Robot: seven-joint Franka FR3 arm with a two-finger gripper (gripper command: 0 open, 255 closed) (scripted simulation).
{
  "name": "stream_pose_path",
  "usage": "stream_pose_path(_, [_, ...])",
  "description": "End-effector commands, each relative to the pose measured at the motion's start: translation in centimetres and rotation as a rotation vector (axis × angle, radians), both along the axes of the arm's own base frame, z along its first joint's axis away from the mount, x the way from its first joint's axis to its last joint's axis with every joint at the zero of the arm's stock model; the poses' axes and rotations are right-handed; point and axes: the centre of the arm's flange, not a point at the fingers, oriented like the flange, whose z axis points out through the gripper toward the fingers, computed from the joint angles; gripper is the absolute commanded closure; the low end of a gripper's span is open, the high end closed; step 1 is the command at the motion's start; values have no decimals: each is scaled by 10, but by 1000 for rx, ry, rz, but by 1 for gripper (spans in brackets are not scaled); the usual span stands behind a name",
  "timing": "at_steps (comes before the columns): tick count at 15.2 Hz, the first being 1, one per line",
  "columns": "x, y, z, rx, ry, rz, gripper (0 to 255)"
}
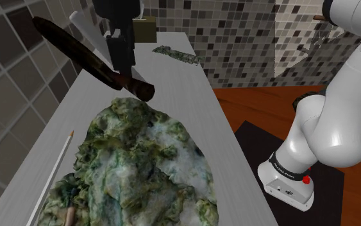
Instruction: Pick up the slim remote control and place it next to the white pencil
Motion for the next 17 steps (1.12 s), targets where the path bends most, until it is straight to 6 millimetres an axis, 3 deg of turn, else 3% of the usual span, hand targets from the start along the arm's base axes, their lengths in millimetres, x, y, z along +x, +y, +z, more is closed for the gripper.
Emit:
stream_pose_path(1, [-4,8,-17,2,29,10,255])
stream_pose_path(7, [-4,8,-49,2,29,10,255])
stream_pose_path(15, [-4,8,-49,2,29,10,255])
stream_pose_path(16, [-2,4,-50,2,29,10,0])
stream_pose_path(17, [0,11,-49,2,28,10,0])
